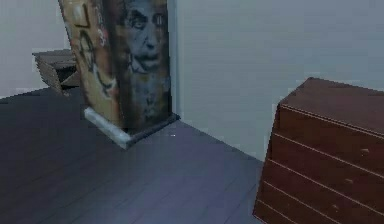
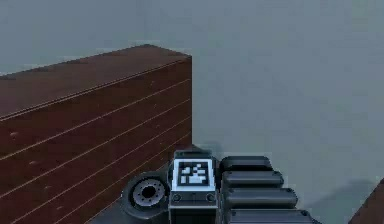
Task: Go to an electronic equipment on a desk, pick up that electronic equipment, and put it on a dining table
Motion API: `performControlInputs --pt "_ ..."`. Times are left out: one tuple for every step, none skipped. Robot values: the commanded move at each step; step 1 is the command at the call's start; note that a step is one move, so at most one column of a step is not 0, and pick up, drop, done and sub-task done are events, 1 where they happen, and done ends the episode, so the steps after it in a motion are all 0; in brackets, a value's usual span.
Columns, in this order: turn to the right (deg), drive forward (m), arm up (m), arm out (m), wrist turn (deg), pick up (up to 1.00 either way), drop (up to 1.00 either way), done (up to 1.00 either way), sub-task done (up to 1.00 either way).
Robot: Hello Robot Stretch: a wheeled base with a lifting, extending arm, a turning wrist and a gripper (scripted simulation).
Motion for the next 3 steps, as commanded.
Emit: performControlInputs --pt "-45.0 0.0 0.0 0.0 0.0 0.0 0.0 0.0 0.0" --pt "-45.0 0.0 0.0 0.0 0.0 0.0 0.0 0.0 0.0" --pt "0.0 1.0 0.0 0.0 0.0 0.0 0.0 0.0 0.0"
